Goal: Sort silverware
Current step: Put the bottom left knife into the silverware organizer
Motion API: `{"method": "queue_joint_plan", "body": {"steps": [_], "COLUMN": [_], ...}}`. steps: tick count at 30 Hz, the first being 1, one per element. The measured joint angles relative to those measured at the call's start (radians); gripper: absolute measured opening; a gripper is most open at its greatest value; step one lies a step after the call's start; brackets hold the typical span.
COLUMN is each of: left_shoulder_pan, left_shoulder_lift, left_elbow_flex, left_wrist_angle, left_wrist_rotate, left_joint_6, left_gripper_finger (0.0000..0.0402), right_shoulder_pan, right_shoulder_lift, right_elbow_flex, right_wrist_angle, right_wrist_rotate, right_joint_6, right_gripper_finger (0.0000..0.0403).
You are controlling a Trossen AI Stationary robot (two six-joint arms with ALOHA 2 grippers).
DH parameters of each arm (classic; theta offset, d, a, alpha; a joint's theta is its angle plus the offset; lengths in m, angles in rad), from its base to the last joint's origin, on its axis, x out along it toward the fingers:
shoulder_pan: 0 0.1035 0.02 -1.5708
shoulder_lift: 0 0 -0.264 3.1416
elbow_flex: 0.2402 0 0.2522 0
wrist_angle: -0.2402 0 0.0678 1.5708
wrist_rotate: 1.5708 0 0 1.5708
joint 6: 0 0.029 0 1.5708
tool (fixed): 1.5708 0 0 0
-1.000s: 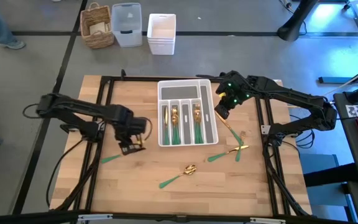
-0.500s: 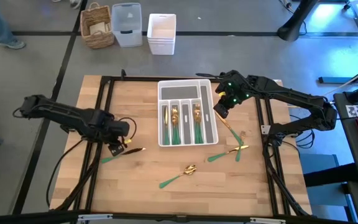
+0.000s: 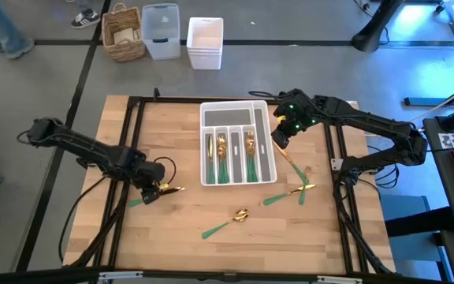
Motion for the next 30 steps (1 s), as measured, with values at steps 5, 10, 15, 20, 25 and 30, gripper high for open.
{"method": "queue_joint_plan", "body": {"steps": [5, 10, 15, 20, 25, 30], "left_shoulder_pan": [-0.032, -0.066, -0.081, -0.104, -0.136, -0.164], "left_shoulder_lift": [0.0, 0.0, 0.0, 0.0, 0.026, 0.08], "left_elbow_flex": [-0.023, -0.045, -0.049, -0.049, -0.049, -0.045], "left_wrist_angle": [0.024, 0.072, 0.076, 0.142, 0.125, 0.145], "left_wrist_rotate": [-0.014, -0.039, -0.108, -0.11, -0.114, -0.121], "left_joint_6": [-0.02, -0.044, -0.072, -0.073, -0.058, -0.07], "left_gripper_finger": [0.0107, 0.0107, 0.0107, 0.0107, 0.0107, 0.0107], "right_shoulder_pan": [0.0, 0.0, 0.0, 0.0, 0.0, 0.0], "right_shoulder_lift": [0.0, 0.0, 0.0, 0.0, 0.0, 0.0], "right_elbow_flex": [0.0, 0.0, 0.0, 0.0, 0.0, 0.0], "right_wrist_angle": [0.0, 0.0, 0.0, 0.0, 0.0, 0.0], "right_wrist_rotate": [0.0, 0.0, 0.0, 0.0, 0.0, 0.0], "right_joint_6": [-0.003, -0.003, -0.003, -0.003, -0.003, -0.003], "right_gripper_finger": [0.0005, 0.0005, 0.0005, 0.0005, 0.0005, 0.0005]}}
